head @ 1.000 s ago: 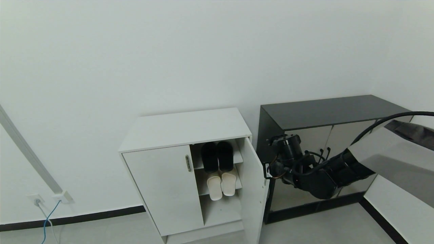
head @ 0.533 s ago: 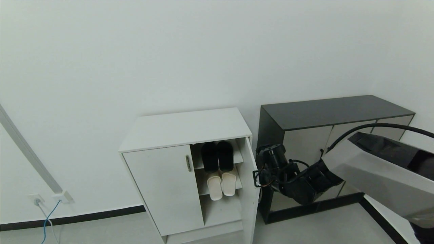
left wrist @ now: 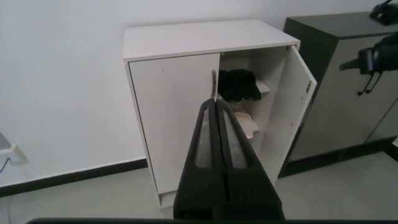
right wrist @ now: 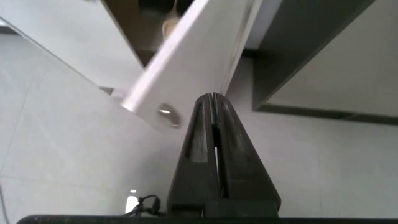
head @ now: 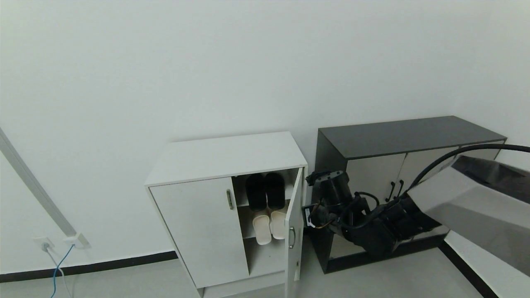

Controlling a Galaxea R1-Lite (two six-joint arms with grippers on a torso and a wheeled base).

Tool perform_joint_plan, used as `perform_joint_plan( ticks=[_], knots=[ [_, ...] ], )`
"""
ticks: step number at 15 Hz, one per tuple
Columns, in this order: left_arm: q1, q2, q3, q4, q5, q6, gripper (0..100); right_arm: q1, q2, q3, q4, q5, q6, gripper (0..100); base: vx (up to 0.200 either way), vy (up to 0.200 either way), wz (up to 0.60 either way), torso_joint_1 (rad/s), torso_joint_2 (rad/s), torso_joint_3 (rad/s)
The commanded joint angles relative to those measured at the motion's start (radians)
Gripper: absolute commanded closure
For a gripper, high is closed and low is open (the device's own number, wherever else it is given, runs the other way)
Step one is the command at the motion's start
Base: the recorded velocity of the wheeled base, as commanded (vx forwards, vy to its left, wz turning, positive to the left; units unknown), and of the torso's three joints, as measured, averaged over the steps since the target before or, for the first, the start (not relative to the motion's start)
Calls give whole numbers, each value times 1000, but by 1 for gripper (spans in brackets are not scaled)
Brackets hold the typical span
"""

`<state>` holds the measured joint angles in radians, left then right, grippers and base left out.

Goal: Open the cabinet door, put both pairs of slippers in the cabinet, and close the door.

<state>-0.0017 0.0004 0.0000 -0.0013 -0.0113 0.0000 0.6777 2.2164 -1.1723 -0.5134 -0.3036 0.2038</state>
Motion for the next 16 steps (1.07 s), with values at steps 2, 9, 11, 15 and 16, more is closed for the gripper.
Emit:
perform_joint_plan(
  ticks=[2, 9, 11, 15, 16],
  knots=[
    [0, 0, 0, 0, 1, 0, 100, -10, -144, 83, -7, -2, -27, 100, 0, 0, 0, 0, 0, 0],
    [0, 1, 0, 0, -1, 0, 100, 6, -182, 165, -7, 52, -27, 100, 0, 0, 429, 0, 1, 4],
    [0, 1, 0, 0, -1, -2, 100, 2, -185, 192, -8, 103, -35, 100, 0, 0, 300, -1, -4, 4],
    [0, 0, 0, 0, -1, -2, 100, 0, -195, 240, -36, 97, -83, 100, 0, 0, 0, 0, 0, 0],
    [0, 0, 0, 0, -1, -2, 100, -1, -204, 260, -36, 84, -109, 100, 0, 0, 0, 0, 0, 0]
  ],
)
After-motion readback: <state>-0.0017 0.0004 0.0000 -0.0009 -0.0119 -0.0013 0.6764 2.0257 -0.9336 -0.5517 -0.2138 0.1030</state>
